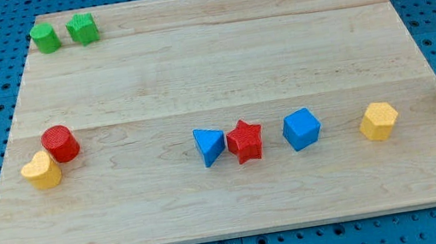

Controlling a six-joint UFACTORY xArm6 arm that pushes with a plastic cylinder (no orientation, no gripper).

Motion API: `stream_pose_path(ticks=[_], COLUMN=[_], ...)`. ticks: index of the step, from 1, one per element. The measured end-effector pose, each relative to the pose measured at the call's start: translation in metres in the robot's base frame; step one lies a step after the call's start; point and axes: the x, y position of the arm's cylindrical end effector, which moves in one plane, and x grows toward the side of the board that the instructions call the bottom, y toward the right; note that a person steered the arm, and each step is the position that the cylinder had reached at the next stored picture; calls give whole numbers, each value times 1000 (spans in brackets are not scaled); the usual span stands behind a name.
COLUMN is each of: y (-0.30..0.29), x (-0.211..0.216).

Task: Slide the blue cube above the blue triangle

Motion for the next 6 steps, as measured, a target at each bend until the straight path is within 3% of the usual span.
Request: stream_pose_path(ticks=[1,2,5,6], y=[-40,-126,-244,-301], x=[44,62,-39,-43])
